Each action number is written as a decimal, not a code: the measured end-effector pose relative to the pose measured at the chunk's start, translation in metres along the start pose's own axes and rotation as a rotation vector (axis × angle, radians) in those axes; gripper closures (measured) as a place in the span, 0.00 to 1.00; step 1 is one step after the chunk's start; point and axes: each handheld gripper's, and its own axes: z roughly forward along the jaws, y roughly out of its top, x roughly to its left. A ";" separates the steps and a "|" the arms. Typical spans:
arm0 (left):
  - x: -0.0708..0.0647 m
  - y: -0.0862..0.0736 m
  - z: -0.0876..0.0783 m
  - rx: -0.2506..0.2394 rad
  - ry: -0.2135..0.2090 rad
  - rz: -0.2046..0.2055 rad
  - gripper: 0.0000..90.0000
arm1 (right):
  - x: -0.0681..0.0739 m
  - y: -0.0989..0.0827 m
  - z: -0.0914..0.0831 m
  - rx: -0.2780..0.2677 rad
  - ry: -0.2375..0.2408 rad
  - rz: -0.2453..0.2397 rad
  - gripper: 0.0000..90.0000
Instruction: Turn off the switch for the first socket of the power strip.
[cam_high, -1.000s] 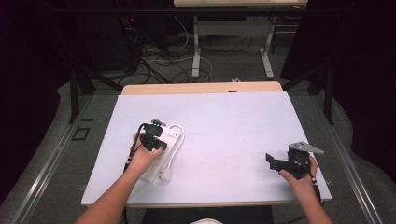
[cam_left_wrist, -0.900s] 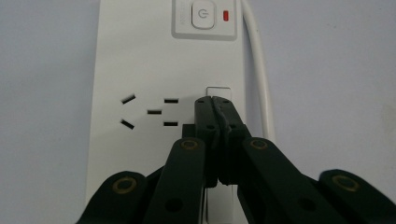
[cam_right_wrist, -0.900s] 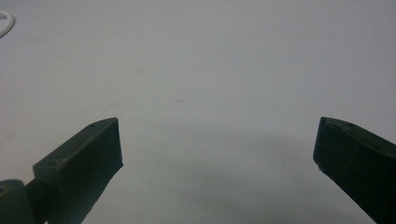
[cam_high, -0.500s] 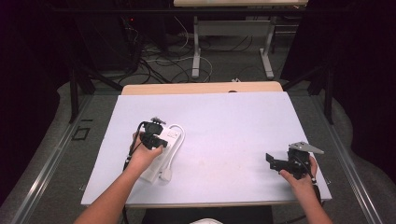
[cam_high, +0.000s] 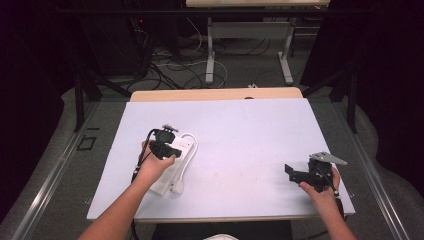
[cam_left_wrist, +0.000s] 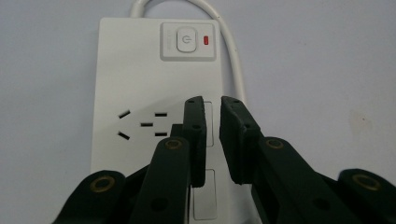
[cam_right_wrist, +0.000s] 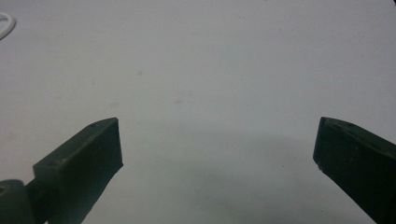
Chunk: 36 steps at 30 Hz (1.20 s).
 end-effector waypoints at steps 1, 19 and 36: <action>-0.001 0.000 -0.001 -0.001 0.001 -0.001 0.87 | 0.000 0.000 0.000 -0.001 0.000 0.000 0.01; -0.003 0.001 -0.013 -0.041 -0.004 -0.011 0.66 | -0.001 0.000 0.000 -0.006 0.001 -0.012 0.01; -0.005 0.002 -0.028 -0.054 -0.010 -0.016 0.47 | 0.001 0.000 -0.001 -0.003 0.002 -0.003 0.01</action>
